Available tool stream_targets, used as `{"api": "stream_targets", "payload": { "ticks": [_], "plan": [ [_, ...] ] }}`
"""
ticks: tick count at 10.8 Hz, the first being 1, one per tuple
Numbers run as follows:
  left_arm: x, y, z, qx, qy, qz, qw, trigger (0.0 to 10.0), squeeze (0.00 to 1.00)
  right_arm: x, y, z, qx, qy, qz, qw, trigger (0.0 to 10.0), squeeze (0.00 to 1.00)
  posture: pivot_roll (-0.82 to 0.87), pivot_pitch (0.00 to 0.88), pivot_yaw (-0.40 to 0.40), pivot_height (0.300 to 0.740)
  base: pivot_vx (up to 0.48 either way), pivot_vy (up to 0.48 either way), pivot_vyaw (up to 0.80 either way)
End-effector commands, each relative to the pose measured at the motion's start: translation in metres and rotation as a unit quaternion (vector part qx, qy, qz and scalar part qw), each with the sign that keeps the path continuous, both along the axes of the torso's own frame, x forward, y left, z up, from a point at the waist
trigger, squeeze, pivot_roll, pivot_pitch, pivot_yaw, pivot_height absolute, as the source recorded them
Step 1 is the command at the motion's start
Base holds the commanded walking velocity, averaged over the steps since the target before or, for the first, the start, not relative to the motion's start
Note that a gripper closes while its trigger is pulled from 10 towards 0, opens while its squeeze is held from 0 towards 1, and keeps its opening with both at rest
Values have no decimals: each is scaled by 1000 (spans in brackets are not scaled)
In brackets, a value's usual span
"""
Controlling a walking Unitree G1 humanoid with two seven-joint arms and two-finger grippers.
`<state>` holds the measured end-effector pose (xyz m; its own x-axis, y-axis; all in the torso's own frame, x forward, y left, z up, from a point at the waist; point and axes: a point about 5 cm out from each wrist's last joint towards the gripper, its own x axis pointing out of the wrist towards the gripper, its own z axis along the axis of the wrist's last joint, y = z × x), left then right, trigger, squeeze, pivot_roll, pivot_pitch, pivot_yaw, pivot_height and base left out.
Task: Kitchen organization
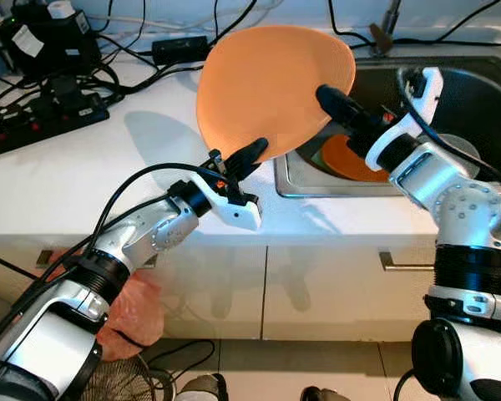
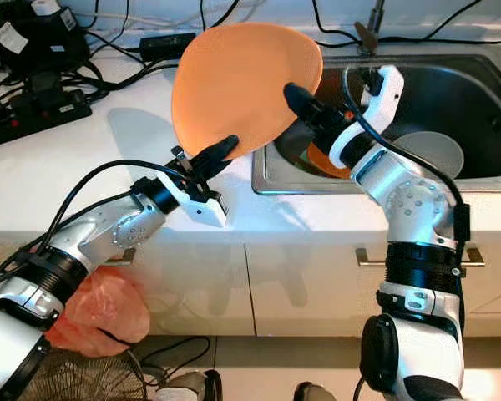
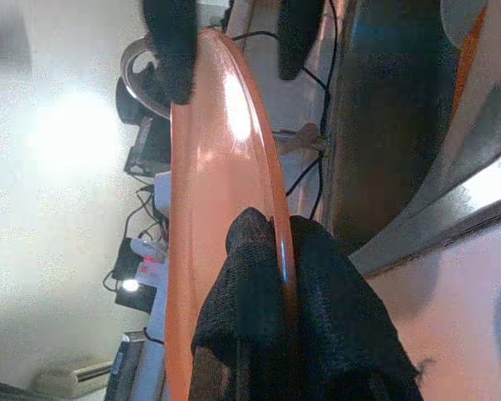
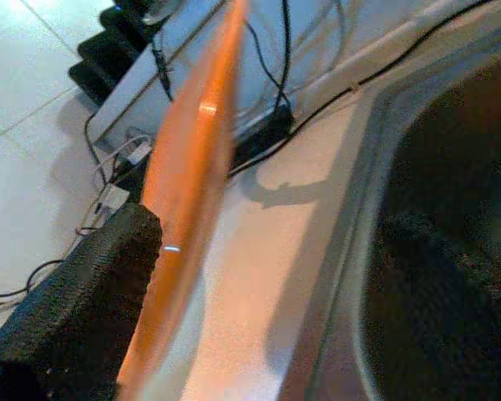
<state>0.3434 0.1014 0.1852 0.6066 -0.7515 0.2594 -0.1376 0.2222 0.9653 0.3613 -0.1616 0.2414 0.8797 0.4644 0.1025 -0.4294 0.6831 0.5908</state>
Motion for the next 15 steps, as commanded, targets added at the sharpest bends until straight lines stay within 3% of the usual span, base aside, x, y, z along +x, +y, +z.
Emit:
{"api": "stream_targets", "payload": {
  "ticks": [1, 4, 9, 11, 12, 14, 15],
  "plan": [
    [-1, -4, 18, -25, -39, -14, 999, 0, 0, 4, -3, 6, -4, -8, -12, 1000, 10000, 0, 62, 101, 32, 740, 0, 0, 0],
    [-4, -7, 24, -38, -49, -23, 998, 0, 0, 9, -6, -2, -5, 1, -23, 1000, 10000, 0, 63, 105, 27, 740, 0, 0, 0],
    [-10, -13, 26, -53, -53, -39, 996, 0, 0, 21, 10, -1, 38, 5, -5, 999, 10000, 0, 64, 114, 18, 740, 0, 0, 0],
    [-10, -14, 26, -55, -53, -39, 996, 0, 0, 22, 16, 7, 55, -18, 7, 998, 10000, 0, 65, 115, 17, 740, 0, 0, 0],
    [-9, -12, 25, -56, -49, -32, 997, 0, 0, 22, 18, 14, 24, -57, 0, 998, 10000, 0, 65, 115, 16, 740, 0, 0, 0],
    [-3, -5, 25, -51, -47, -9, 998, 0, 0, 23, 5, 20, -89, -120, -90, 985, 10000, 0, 64, 114, 15, 740, 0, 0, 0],
    [0, -1, 26, -49, -48, 1, 998, 0, 0, 22, -1, 19, -86, -120, -96, 984, 10000, 0, 65, 113, 14, 740, 0, 0, 0]
  ]
}}
